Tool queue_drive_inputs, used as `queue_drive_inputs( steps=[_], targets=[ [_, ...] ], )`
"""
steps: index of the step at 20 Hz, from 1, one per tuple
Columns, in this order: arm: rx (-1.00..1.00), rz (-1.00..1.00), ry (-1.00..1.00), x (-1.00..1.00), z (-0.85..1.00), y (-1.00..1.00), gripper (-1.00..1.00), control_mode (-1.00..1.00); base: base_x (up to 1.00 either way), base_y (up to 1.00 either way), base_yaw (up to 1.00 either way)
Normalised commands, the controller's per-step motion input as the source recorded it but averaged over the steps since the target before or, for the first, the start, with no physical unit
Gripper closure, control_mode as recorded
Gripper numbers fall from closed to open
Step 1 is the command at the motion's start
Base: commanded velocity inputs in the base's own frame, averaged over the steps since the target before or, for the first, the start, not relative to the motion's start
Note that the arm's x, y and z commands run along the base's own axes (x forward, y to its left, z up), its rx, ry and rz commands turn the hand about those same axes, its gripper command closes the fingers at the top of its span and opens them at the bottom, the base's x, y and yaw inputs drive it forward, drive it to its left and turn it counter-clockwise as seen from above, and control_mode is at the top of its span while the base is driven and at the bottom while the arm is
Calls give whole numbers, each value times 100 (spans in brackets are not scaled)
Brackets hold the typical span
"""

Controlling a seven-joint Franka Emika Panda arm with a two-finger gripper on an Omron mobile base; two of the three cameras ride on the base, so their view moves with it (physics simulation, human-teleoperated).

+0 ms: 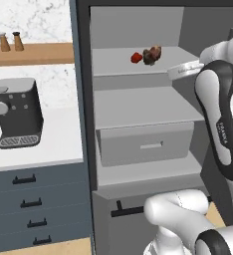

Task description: Place one bell pepper and one steak in each tupperware on the nearby counter, to pack two identical lunches.

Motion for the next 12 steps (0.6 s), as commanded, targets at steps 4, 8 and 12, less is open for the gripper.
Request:
queue_drive_inputs(
  steps=[4,8,12],
  targets=[
    [-6,5,0,18,2,8,-100,-100,0,0,0],
    [-11,-2,0,41,16,0,-100,-100,0,0,0],
    [-4,-14,0,50,2,3,-100,-100,0,0,0]
  ],
)
